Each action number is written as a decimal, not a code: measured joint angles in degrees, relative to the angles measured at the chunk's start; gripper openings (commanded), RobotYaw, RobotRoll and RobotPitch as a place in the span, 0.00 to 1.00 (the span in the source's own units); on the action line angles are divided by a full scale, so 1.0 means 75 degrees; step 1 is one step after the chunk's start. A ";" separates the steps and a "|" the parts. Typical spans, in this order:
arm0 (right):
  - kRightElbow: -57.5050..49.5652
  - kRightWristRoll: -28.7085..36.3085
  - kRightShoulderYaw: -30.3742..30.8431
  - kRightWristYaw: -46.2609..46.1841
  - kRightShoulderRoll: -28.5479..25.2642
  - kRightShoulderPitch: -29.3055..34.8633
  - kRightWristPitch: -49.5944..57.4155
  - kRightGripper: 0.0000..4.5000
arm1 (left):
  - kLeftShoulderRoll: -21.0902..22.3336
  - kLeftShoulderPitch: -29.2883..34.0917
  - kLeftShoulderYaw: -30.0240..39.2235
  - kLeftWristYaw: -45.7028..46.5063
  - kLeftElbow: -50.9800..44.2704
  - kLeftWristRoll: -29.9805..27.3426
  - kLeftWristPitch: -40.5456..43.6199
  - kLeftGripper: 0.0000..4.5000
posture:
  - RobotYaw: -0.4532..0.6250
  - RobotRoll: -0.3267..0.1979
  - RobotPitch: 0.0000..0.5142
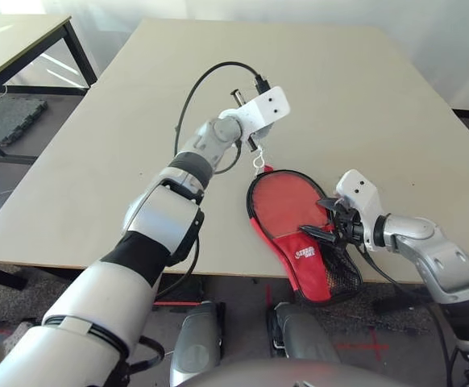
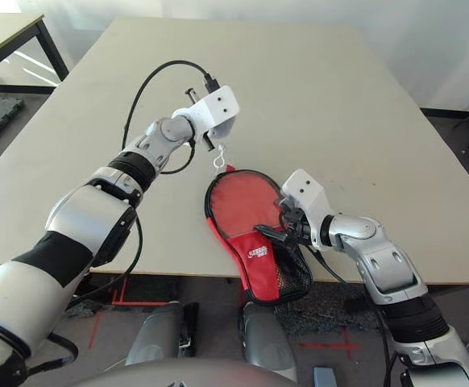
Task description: Store the ping-pong paddle in its case and zip it.
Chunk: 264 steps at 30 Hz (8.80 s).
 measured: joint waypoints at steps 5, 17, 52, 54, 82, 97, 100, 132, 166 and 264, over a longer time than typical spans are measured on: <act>-0.0181 0.0112 -0.0069 -0.0143 0.0002 0.0119 0.0035 1.00 | -0.0519 -0.0185 0.0069 0.0300 0.0096 0.0030 -0.0019 0.00 | 0.29 0.62 0.28; -0.0405 0.0212 -0.0067 -0.0480 0.0190 0.0206 0.0127 1.00 | -0.1613 -0.0379 0.0036 -0.0184 0.0118 0.0238 -0.0174 0.00 | 0.25 0.62 0.28; 0.0396 0.0086 0.0130 -0.0071 0.0323 -0.0403 0.0072 1.00 | 0.0659 0.0043 0.1371 -0.5289 -0.0852 -0.1475 0.1465 1.00 | 0.40 0.62 0.21; 0.0483 0.0070 0.0130 -0.0005 0.0308 -0.0431 0.0072 1.00 | 0.0839 0.0198 0.1248 -0.5434 -0.0910 -0.1443 0.1626 1.00 | 0.40 0.62 0.20; 0.1412 0.1033 -0.0921 0.0228 0.0618 -0.1205 0.0784 1.00 | 0.1244 0.3756 -0.0143 -0.7303 -0.5780 -0.1676 0.4440 1.00 | 0.41 0.62 0.20; 0.4307 0.0680 -0.1800 -0.2157 0.2681 -0.3907 -0.1007 1.00 | 0.1271 0.4371 -0.0539 -0.7154 -0.7240 -0.1895 0.4868 1.00 | 0.45 0.62 0.22; 0.5114 0.0478 -0.1810 -0.2573 0.2944 -0.4339 -0.1595 1.00 | 0.1281 0.4411 -0.0621 -0.7129 -0.7435 -0.1950 0.5023 1.00 | 0.46 0.62 0.22; 0.9603 -0.0410 -0.2274 -0.3772 0.2882 -0.6070 -0.4042 0.00 | 0.1429 0.4827 -0.1041 -0.6813 -0.8336 -0.2430 0.5533 1.00 | 0.47 0.62 0.22; 0.4037 0.1020 -0.2739 -0.0935 -0.0259 -0.1668 -0.1067 0.00 | 0.1317 0.4713 -0.1493 -0.6747 -0.8231 -0.2565 0.5418 1.00 | 0.40 0.62 0.24; 0.5879 0.1140 -0.4798 -0.2656 0.0549 -0.2452 -0.4450 0.99 | 0.0471 0.4926 0.2657 -0.1760 -0.8240 -0.3419 0.4139 1.00 | 0.46 0.62 0.18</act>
